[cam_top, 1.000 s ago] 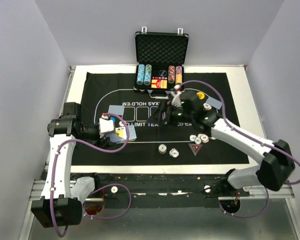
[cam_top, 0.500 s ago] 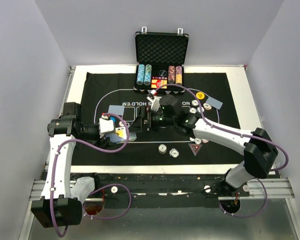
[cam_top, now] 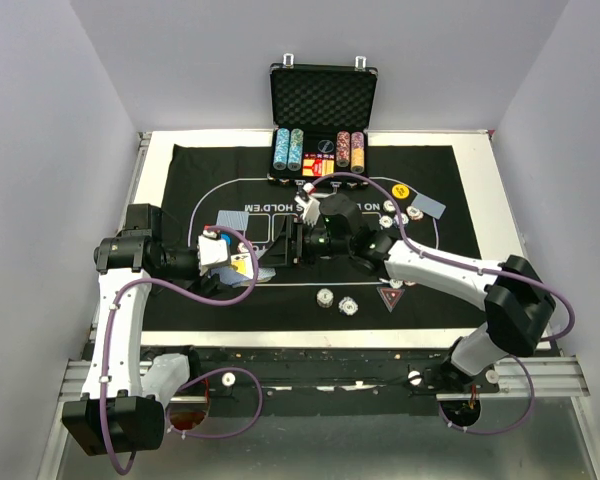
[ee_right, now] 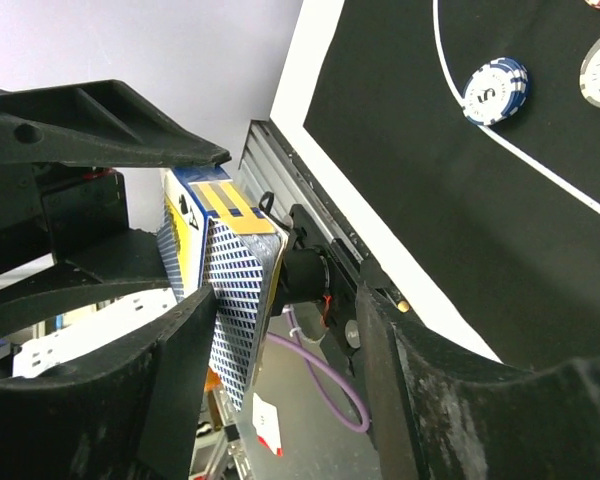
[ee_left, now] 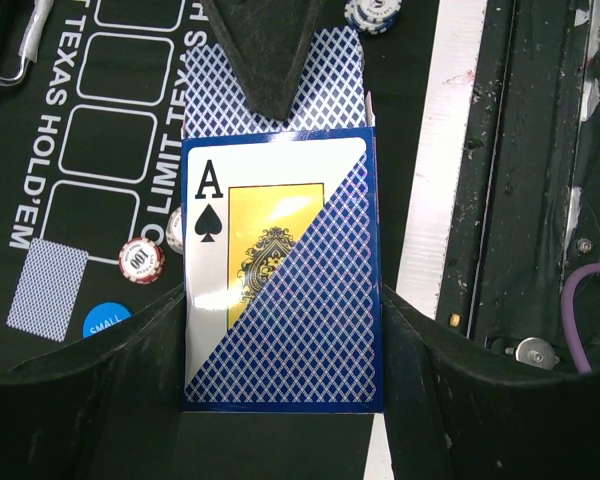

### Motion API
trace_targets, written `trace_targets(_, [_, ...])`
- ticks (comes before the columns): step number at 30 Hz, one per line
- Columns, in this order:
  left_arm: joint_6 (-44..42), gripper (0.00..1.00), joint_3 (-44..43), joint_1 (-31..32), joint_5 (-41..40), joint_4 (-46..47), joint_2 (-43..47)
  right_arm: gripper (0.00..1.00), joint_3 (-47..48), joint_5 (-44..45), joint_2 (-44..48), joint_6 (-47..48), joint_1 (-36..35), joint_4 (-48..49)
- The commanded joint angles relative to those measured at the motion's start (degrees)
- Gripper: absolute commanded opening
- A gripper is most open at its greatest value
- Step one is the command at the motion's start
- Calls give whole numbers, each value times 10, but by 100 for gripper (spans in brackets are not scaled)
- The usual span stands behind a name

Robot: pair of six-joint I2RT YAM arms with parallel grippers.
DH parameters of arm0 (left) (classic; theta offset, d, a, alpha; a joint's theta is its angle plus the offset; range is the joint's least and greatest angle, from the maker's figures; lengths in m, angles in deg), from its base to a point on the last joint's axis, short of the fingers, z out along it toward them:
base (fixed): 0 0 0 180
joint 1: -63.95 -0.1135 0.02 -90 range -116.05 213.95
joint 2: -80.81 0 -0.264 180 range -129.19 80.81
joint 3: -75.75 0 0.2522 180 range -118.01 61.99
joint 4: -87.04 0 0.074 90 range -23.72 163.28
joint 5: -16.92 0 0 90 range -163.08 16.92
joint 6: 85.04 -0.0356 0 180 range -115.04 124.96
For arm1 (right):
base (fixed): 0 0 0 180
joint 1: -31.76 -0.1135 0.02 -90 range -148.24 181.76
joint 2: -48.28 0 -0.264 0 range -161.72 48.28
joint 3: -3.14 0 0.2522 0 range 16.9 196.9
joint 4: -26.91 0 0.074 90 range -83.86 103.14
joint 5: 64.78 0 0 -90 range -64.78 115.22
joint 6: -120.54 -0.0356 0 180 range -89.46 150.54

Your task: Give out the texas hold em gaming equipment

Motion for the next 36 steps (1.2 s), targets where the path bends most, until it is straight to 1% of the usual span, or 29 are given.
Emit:
trace_targets(1, [-10,47,-18,-2,48,-9,10,62,-23,23,30,-2,0,-7])
trace_targets(8, [-10,47,-22,-3,47,-9,13,57,-56,17,64,-18,21,-3])
trace_targets(11, [-11,47,-21,-2,48,-9,13,52,-64,10,74,-29,27,7])
trace_targets(15, [-10,47,-20,-3,48,-7,13,43,-74,-9,77,-51,29,35])
trace_targets(19, [-11,47,-20,-3,45,-5,12,32,-77,-26,78,-72,28,62])
trace_targets(23, [-12,47,-19,-4,44,-4,13,22,-79,-34,95,-80,36,63])
trace_targets(28, [-12,47,-20,-2,45,-3,10,14,-100,-44,131,-88,65,52])
trace_targets(36, [-12,47,-24,-4,45,-4,6,8,-142,-63,190,-85,137,23])
